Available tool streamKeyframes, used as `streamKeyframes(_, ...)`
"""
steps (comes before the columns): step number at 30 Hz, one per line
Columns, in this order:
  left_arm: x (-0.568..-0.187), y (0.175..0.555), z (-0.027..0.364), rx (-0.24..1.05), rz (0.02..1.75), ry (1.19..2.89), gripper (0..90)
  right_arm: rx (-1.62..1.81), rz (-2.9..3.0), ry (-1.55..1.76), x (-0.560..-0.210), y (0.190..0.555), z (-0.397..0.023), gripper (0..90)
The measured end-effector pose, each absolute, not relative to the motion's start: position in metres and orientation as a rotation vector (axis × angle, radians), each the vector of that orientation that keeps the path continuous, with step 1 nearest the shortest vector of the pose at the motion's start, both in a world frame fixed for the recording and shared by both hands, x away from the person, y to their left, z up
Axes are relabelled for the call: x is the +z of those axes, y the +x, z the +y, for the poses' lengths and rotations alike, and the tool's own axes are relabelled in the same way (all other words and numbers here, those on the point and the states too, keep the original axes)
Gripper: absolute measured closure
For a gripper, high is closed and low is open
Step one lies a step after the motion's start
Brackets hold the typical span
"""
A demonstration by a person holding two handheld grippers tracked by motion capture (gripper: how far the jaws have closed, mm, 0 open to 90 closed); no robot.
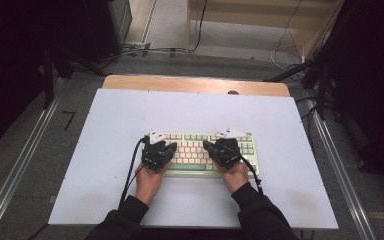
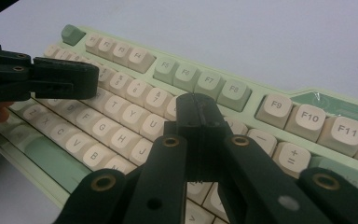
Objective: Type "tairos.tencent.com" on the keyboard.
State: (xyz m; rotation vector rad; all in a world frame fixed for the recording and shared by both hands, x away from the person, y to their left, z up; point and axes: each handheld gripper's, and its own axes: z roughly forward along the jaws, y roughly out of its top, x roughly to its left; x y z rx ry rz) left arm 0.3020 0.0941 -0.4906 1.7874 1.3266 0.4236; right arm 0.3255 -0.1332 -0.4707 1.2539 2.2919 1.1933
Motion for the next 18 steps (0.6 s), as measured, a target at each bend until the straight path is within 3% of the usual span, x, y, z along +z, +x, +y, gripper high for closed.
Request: streamKeyframes(18, -0.4918, 0.3033, 0.0934, 0.428, 1.333, 1.790, 90.0, 1.192, 2.292, 1.255, -0.4709, 0.3256, -0.1331, 87.8)
